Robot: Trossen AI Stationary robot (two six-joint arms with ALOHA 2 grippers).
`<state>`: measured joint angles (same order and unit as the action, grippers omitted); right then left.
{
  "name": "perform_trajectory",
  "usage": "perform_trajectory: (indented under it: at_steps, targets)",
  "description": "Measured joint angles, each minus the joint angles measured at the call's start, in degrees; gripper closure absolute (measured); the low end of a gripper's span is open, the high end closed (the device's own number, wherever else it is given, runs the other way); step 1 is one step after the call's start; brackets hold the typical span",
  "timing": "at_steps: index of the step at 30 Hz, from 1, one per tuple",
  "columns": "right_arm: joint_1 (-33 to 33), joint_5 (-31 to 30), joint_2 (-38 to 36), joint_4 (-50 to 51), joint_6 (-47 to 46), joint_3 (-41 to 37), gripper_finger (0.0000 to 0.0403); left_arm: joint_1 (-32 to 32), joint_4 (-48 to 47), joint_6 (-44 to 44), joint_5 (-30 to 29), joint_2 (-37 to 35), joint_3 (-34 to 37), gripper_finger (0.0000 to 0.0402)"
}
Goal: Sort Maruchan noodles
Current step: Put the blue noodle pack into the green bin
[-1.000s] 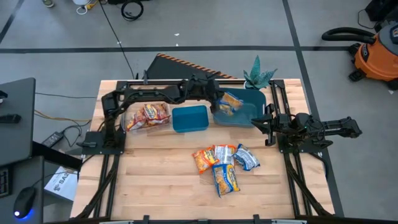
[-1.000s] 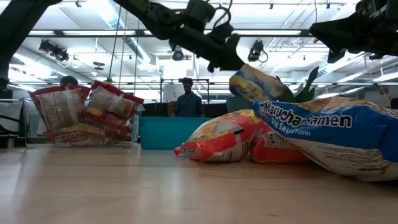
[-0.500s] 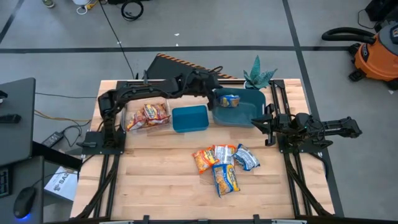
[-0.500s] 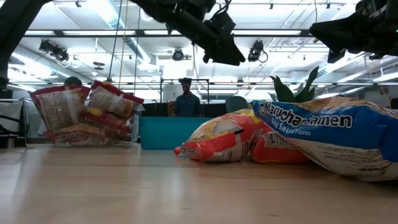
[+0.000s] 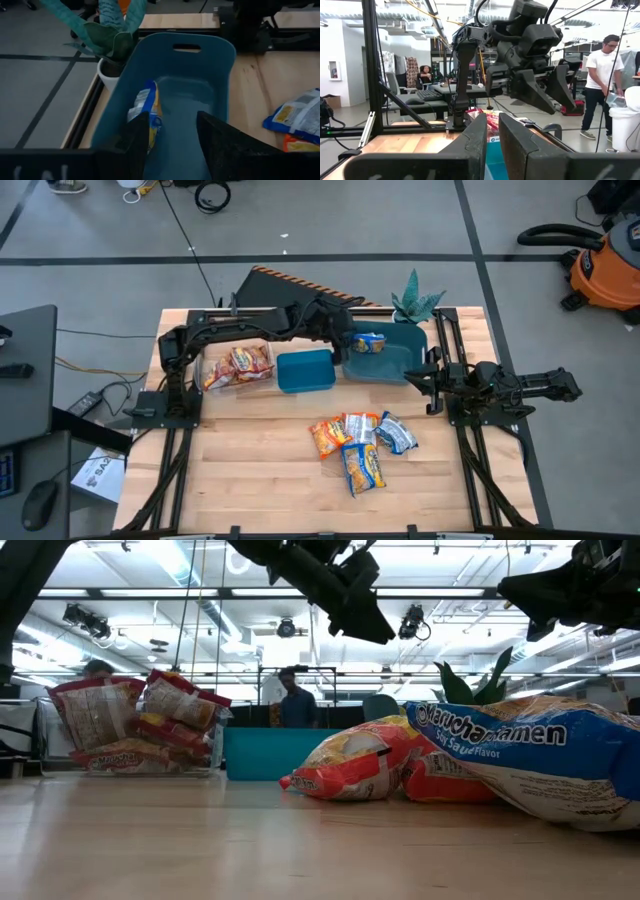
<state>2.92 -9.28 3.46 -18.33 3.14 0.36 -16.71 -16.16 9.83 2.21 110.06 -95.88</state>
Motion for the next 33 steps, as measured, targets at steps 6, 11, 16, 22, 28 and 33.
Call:
perform_trajectory:
  at_steps: [6,11,16,22,28,33]
  targets:
    - [0.0,0.0,0.0,0.0,0.0,0.0,0.0348,0.0,-0.3,1.4,-0.1,0.0,0.5,0.0232]
    - [0.0,0.0,0.0,0.0,0.0,0.0,0.0348,0.3,-4.5,1.3,-0.1,0.0,1.8,0.0232]
    - [0.0,0.0,0.0,0.0,0.0,0.0,0.0348,0.2,-6.6,1.3,-0.1,0.0,1.8,0.0232]
    - [0.0,0.0,0.0,0.0,0.0,0.0,0.0348,0.2,-5.1,1.3,-0.1,0.0,1.8,0.0232]
    - [0.0,0.0,0.0,0.0,0.0,0.0,0.0348,0.2,-1.5,1.3,-0.1,0.0,1.8,0.0232]
    - [0.0,0.0,0.0,0.0,0.0,0.0,0.0348,0.2,-0.9,1.3,-0.1,0.0,1.8,0.0232]
